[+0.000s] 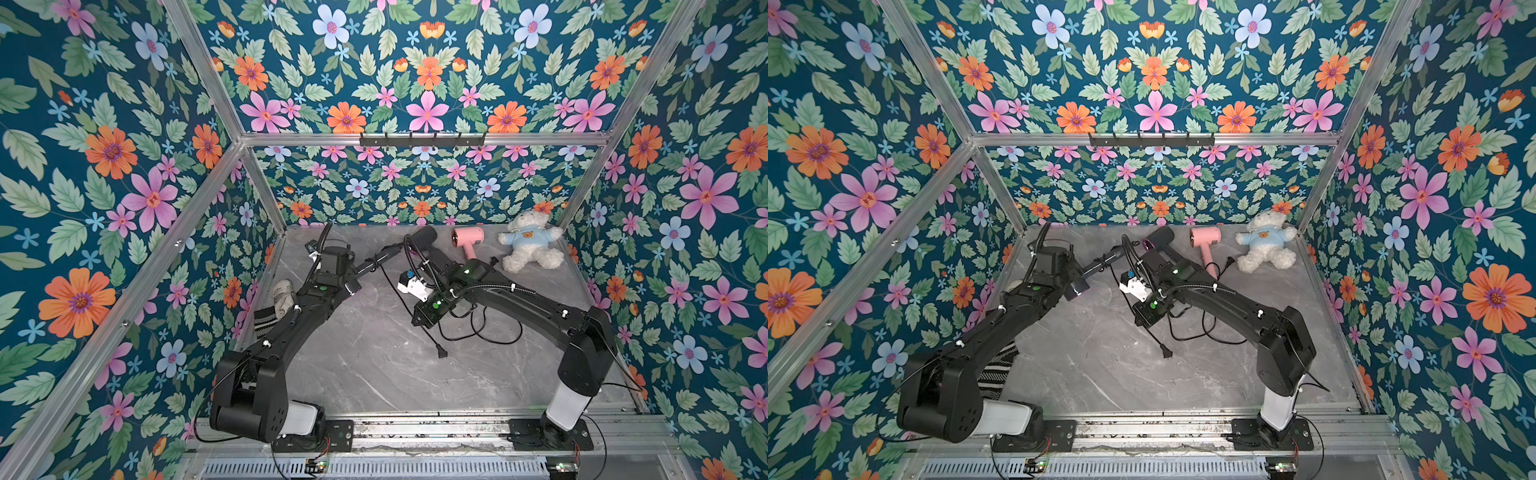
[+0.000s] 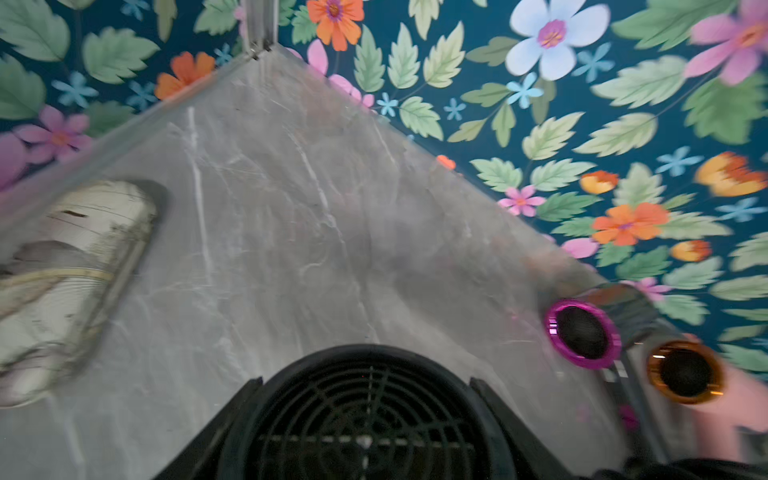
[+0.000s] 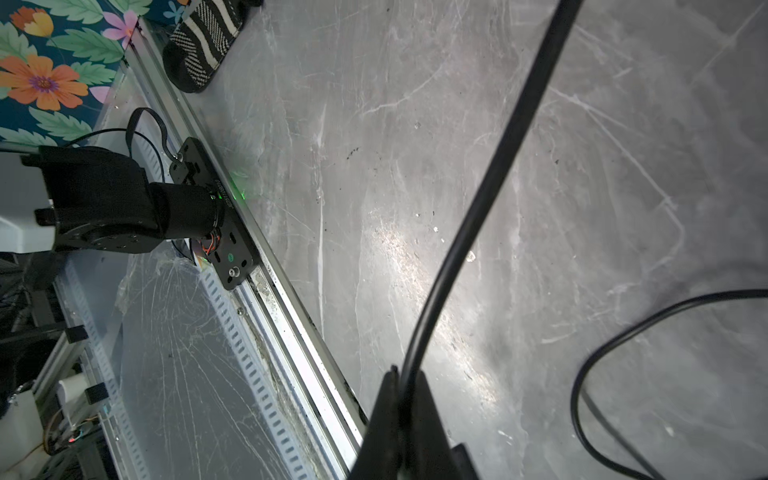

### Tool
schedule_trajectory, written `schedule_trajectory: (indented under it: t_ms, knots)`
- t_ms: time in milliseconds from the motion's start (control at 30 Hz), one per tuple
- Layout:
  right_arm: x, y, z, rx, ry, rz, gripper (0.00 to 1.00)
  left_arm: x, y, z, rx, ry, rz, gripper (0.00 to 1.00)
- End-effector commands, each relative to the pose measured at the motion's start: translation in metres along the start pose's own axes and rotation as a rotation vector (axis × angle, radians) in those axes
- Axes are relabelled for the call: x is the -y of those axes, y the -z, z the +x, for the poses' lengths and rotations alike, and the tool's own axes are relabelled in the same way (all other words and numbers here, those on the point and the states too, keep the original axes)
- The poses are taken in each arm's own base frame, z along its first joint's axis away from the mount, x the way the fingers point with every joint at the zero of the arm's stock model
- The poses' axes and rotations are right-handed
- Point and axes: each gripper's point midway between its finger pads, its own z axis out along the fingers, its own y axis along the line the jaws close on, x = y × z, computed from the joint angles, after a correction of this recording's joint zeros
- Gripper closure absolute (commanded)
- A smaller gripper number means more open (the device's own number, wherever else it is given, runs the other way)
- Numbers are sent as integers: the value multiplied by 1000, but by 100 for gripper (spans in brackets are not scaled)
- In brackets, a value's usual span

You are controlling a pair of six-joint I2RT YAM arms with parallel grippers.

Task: Wrap the cord around the hair dryer
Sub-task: Wrap the power cord around the hair dryer.

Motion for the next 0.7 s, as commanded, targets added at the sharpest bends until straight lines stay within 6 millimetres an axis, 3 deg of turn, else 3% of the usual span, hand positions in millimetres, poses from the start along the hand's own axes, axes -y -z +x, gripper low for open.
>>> schedule_trajectory:
  t_ms: [0,233,400,567,667]
  knots:
    - [-4,13,20,-121,36,17,100,-25,7,-26,169,-124,-224,100]
    - [6,42,-25,-40,136,124,100,1,6,-10,126,-362,-209,100]
    - [36,69,-57,12,123,226,100,17,2,15,21,-590,-142,100]
    - [53,94,-83,95,103,230,100,51,11,68,-148,-789,213,100]
    - [58,96,-90,106,108,212,100,63,24,93,-237,-838,367,100]
